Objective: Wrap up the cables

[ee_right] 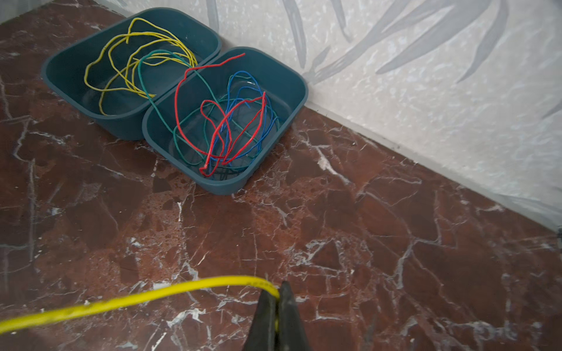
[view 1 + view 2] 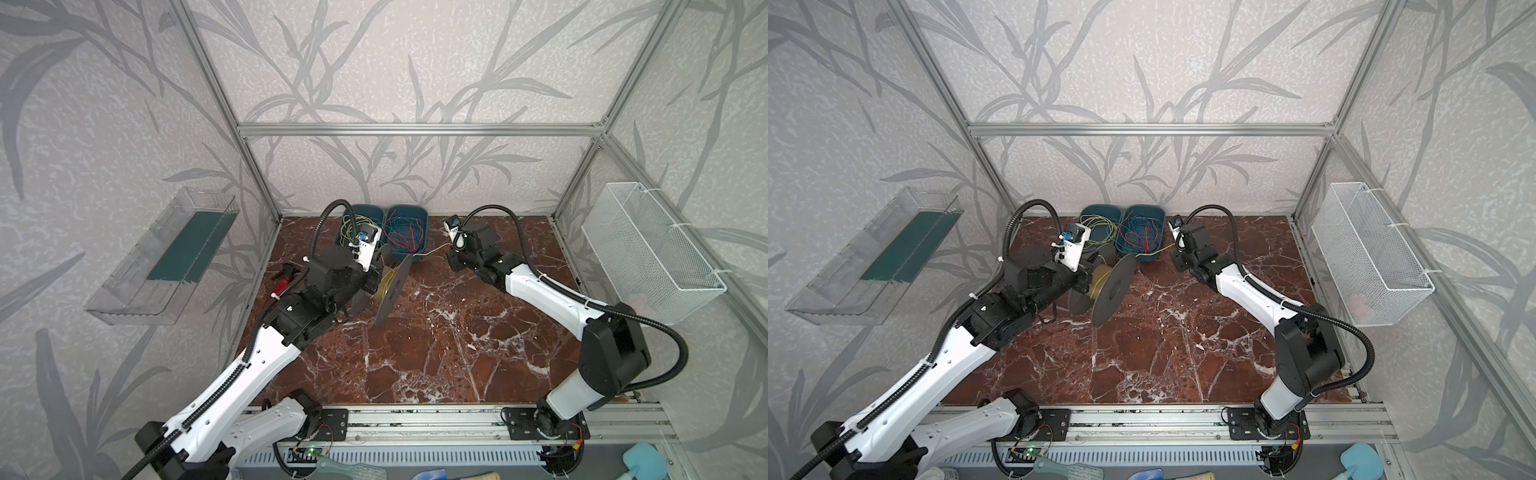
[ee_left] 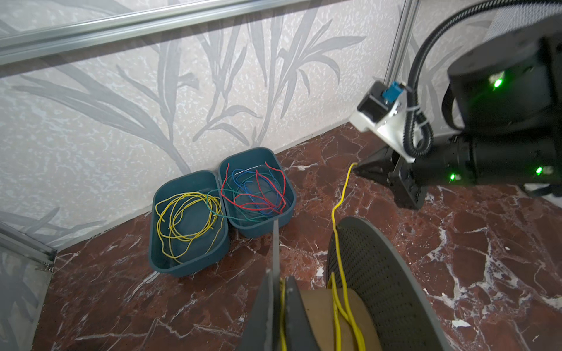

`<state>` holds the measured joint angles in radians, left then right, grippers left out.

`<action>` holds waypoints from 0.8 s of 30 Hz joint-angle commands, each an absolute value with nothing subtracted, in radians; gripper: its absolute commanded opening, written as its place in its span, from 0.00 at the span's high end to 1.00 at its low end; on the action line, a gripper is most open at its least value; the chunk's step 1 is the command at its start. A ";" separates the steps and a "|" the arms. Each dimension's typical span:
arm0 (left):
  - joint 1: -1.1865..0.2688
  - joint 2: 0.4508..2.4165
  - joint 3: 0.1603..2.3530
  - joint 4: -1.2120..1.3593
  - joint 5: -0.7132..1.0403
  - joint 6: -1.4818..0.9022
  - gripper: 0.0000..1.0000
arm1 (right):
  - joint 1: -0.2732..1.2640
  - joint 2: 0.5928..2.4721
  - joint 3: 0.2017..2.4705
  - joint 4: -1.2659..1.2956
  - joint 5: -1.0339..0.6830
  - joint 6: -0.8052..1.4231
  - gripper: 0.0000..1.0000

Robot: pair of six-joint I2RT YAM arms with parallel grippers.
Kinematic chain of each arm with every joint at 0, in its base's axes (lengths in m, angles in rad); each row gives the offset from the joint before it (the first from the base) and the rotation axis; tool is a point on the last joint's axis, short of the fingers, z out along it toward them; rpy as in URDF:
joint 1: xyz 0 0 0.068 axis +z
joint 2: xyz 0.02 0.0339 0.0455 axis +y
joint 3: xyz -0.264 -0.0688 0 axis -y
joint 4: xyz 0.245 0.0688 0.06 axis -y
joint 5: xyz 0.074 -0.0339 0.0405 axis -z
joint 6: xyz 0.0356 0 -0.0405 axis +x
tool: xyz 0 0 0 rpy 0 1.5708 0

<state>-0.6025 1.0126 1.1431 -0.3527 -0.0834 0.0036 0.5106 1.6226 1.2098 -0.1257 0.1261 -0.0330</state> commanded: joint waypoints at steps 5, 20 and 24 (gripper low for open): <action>-0.530 1.065 1.277 -0.185 -0.092 -0.162 1.00 | 0.579 1.601 1.067 -0.052 0.112 0.097 1.00; -0.479 1.197 1.225 0.055 -0.373 -0.296 1.00 | 0.842 1.510 0.901 0.029 0.118 0.238 1.00; -0.478 1.215 1.195 0.067 -0.447 -0.287 1.00 | 0.899 1.453 0.857 0.022 0.123 0.257 1.00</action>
<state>-0.4900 1.2194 1.1908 -0.1204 -0.2913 -0.2649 0.8703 1.5002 0.8886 0.0601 0.1165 0.2379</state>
